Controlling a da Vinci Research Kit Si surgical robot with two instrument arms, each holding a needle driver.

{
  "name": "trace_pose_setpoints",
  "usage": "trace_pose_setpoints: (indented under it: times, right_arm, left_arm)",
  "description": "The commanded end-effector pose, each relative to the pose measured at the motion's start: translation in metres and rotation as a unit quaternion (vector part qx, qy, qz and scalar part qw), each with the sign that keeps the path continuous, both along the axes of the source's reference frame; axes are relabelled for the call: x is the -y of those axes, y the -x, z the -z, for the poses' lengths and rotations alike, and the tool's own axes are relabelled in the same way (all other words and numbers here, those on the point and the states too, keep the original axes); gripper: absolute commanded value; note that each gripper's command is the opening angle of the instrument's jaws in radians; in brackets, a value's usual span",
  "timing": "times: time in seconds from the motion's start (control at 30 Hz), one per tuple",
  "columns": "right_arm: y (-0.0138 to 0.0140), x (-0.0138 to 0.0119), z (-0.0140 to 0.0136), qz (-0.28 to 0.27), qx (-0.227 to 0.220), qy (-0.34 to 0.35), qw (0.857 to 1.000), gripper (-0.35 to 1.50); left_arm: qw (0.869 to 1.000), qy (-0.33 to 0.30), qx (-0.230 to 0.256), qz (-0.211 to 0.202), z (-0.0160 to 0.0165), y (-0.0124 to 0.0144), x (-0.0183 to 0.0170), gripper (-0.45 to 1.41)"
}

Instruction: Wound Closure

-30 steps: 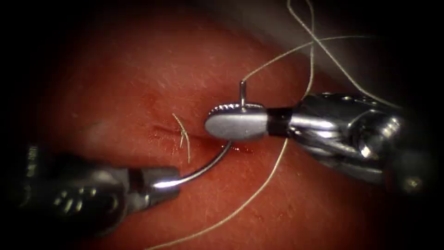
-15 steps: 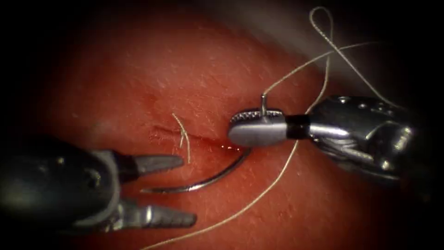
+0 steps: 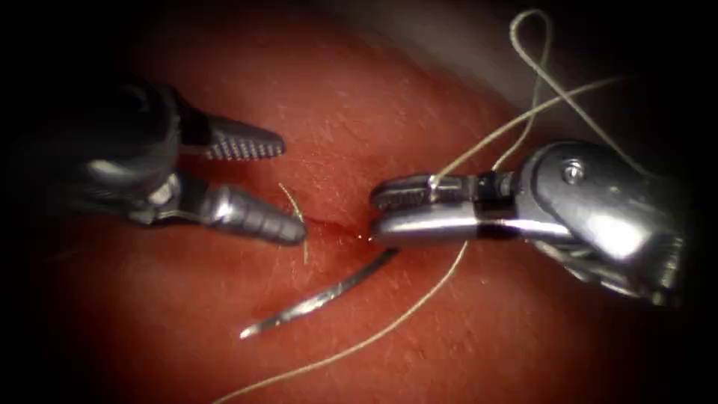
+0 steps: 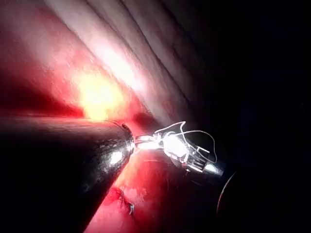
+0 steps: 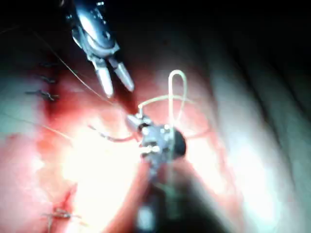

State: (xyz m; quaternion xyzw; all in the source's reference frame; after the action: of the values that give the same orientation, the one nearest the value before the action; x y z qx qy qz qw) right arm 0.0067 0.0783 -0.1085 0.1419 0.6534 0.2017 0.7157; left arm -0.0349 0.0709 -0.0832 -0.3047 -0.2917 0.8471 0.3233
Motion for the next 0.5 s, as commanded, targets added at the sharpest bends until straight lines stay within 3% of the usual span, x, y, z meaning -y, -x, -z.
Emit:
trace_pose_setpoints:
  times: [0.03, 0.17, 0.5]
  right_arm:
    - [-0.0005, -0.0005, -0.0004, 0.006, -0.002, 0.027, 1.000, -0.35]
    - [-0.0005, -0.0006, -0.0003, 0.023, -0.010, 0.089, 0.996, -0.35]
    - [-0.0006, -0.0007, 0.0006, 0.028, -0.013, 0.148, 0.989, -0.35]
  left_arm:
    - [1.000, -0.015, 0.002, 0.002, -0.0006, 0.0005, 0.0000, 0.71]
    - [0.999, -0.047, 0.006, -0.002, -0.0011, 0.0007, -0.0004, 0.73]
    - [0.996, -0.074, 0.002, -0.042, -0.0029, 0.0023, 0.0012, 0.73]
